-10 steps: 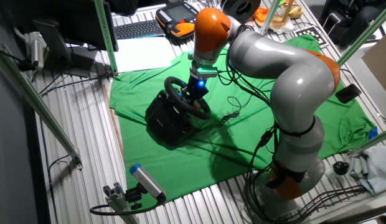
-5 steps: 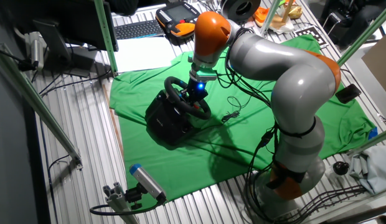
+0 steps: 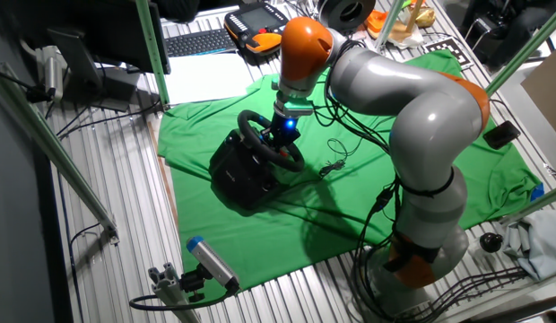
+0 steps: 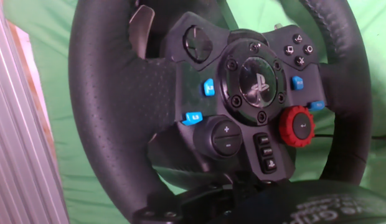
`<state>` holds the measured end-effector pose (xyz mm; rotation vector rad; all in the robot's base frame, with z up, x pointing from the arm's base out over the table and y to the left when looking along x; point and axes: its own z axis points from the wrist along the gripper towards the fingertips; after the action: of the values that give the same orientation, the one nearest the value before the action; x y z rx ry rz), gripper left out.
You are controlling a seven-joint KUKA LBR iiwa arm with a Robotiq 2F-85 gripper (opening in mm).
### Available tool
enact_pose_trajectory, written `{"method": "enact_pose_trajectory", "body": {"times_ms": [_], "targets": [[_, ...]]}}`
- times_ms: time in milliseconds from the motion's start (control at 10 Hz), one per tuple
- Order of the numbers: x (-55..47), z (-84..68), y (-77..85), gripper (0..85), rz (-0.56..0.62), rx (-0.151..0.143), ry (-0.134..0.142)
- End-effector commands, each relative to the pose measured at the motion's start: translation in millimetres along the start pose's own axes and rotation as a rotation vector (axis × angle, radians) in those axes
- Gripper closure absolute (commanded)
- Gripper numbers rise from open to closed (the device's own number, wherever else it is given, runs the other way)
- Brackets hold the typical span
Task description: Rotate the steering wheel 90 degrees counterclockwise
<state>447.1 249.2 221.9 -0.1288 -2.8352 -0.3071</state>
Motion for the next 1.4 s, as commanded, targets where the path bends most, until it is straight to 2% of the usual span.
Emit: {"method": "enact_pose_trajectory", "body": {"times_ms": [0, 200, 700, 1100, 1300], "targets": [[0.3, -0.1, 0.1, 85.0, 0.0, 0.0, 0.0], [1.0, -0.6, 0.2, 85.0, 0.001, 0.005, 0.002], [4.0, -1.9, -0.8, 85.0, 0.0, 0.045, 0.011], [4.9, -4.1, -5.6, 85.0, -0.007, 0.063, 0.016], [1.7, -1.4, -12.0, 85.0, -0.019, 0.056, 0.017]]}}
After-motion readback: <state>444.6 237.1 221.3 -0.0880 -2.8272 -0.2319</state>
